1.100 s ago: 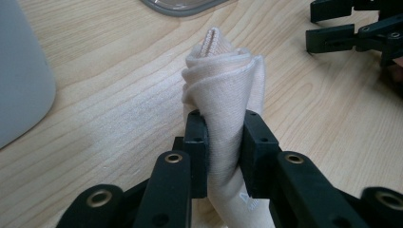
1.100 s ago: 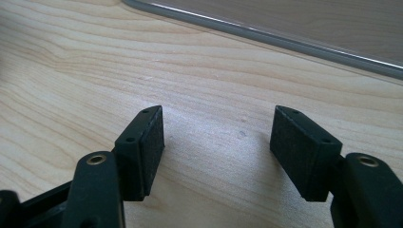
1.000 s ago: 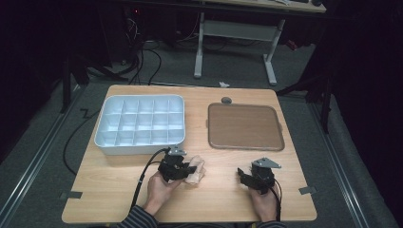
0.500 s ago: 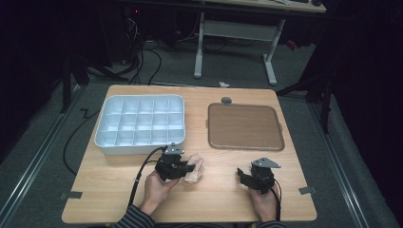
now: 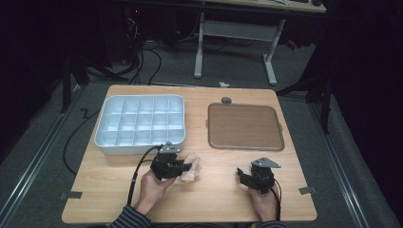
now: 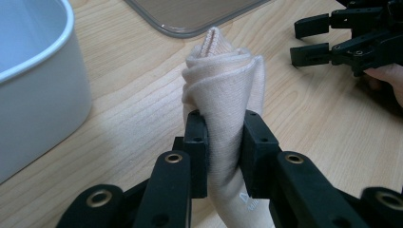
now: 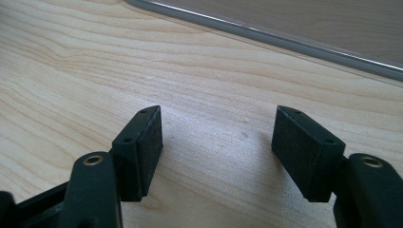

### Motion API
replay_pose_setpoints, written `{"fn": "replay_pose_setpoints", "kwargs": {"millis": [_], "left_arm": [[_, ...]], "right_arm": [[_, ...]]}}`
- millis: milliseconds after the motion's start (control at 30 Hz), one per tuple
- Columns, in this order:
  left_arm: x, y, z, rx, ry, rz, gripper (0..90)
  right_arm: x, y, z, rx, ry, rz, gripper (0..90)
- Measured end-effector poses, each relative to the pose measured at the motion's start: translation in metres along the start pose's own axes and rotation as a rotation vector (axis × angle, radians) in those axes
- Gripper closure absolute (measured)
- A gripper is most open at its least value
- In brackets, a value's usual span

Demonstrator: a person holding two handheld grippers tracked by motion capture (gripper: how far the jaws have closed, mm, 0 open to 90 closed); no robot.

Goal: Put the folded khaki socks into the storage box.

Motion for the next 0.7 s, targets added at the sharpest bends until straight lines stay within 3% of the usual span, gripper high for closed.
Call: {"fn": "replay_pose_setpoints", "kwargs": {"millis": [367,700], "left_arm": [[-0.010,-0.007,-0.001,-0.017,-0.003,-0.010,75.2],[-0.022,-0.012,-0.010,0.017,-0.002,-0.025,75.2]], "right_arm": [[0.000,0.000,0.000,0.004,0.002,-0.001,34.3],[0.000,0.000,0.000,0.002,0.001,-0.002,34.3]]}}
Point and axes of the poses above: each handheld gripper's, and its own axes: x roughly forward along the jaws, z roughly out of its underside, y roughly to its right, the point moved 9 cm from there along x, roughly forward along the jaws, and after that the axes turned 12 degrees about y, right-handed, at the moved point
